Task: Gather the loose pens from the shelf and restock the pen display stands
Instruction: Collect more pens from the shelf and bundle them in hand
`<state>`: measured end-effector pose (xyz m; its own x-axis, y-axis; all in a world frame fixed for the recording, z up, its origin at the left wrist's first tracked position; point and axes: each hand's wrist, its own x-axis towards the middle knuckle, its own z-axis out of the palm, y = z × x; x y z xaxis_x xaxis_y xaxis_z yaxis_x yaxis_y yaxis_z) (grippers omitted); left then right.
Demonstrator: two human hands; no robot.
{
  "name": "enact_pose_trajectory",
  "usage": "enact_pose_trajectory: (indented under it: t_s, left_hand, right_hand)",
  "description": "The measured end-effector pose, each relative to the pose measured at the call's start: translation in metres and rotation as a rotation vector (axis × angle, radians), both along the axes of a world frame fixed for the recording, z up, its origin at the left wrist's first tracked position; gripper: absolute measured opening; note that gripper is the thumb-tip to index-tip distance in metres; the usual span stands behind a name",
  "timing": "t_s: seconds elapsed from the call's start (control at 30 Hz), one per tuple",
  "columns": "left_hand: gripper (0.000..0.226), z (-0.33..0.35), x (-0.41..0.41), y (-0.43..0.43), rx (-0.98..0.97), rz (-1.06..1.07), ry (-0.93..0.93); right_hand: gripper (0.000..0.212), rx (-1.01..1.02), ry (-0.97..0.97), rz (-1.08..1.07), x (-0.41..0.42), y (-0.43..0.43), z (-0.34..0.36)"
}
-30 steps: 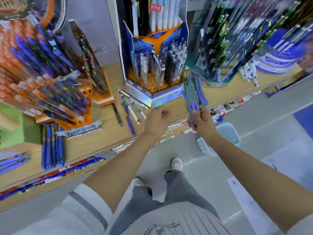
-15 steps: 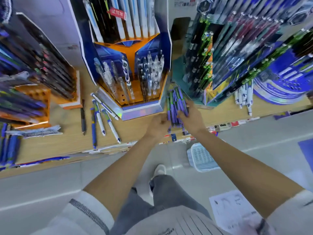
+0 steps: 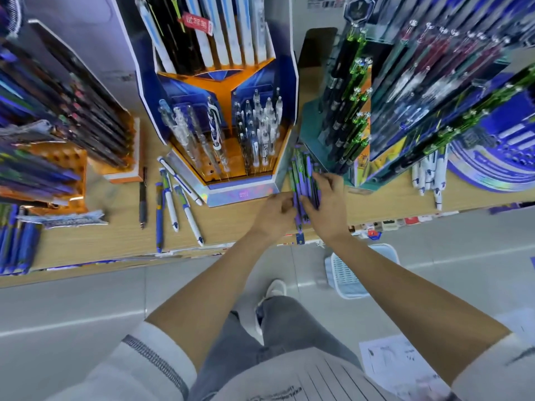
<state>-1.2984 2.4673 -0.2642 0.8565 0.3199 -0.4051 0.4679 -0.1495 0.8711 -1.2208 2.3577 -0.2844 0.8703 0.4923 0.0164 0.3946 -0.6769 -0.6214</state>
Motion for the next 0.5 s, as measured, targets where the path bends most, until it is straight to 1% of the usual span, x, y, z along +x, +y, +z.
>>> enact_pose_trajectory:
  t_s: [0.13, 0.2, 0.23, 0.3, 0.37, 0.43, 0.5]
  left_hand:
    - [0.021, -0.003, -0.004, 0.005, 0.031, -0.044, -0.035]
    - [0.025, -0.001, -0.009, 0.010, 0.103, -0.029, -0.029]
    - [0.027, 0.000, -0.013, 0.013, 0.171, 0.008, -0.006]
    - [0.026, 0.004, -0.025, 0.022, 0.309, 0.132, -0.011]
    - [0.020, 0.009, -0.042, 0.036, 0.402, 0.294, -0.075]
    - [0.017, 0.013, -0.062, 0.055, 0.485, 0.449, -0.092]
    - [0.017, 0.012, -0.089, 0.080, 0.584, 0.568, -0.031]
  right_hand:
    - [0.056, -0.001, 0.043, 0.013, 0.004, -0.002, 0.001]
    - [0.053, 0.010, 0.034, -0.009, 0.003, -0.001, 0.002]
    - [0.049, 0.023, 0.005, -0.018, 0.001, -0.001, 0.004]
    - [0.038, 0.082, -0.061, -0.012, -0.003, 0.004, 0.012]
    - [0.026, 0.184, -0.066, 0.038, -0.013, 0.016, 0.024]
    - [0.017, 0.279, 0.029, 0.104, -0.030, 0.036, 0.036]
    - [0.014, 0.311, 0.129, 0.199, -0.051, 0.059, 0.041]
